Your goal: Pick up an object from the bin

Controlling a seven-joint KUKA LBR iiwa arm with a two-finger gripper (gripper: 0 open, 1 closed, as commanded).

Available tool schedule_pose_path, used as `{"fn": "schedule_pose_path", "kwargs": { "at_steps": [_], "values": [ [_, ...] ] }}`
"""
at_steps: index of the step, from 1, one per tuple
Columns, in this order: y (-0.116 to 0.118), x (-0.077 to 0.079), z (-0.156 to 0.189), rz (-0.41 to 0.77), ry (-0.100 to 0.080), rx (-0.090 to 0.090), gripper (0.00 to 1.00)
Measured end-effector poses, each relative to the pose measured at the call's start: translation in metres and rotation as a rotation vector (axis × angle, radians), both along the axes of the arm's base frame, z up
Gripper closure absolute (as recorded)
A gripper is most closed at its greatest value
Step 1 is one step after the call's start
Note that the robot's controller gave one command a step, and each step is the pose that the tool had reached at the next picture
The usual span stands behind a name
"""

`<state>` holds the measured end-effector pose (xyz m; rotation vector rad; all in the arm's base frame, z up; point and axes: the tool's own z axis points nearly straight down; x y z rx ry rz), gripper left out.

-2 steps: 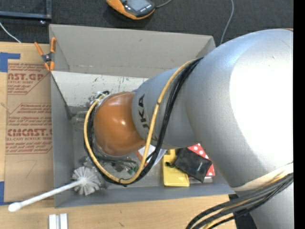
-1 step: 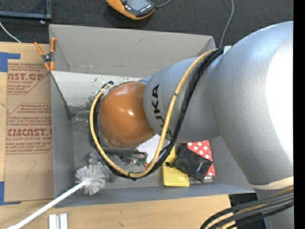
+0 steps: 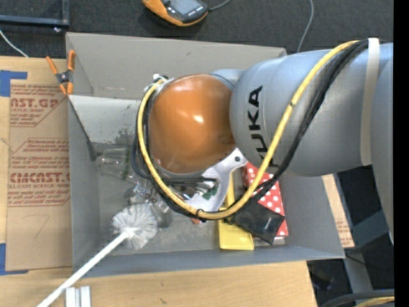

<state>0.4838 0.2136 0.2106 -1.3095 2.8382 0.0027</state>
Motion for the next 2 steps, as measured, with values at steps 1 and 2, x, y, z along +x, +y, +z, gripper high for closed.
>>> {"fn": "schedule_pose_path", "kwargs": {
  "at_steps": [1,2],
  "values": [
    [0.002,0.002,0.018,0.009,-0.010,0.003,1.00],
    [0.017,0.021,-0.026,0.390,-0.007,-0.002,1.00]
  ]
}}
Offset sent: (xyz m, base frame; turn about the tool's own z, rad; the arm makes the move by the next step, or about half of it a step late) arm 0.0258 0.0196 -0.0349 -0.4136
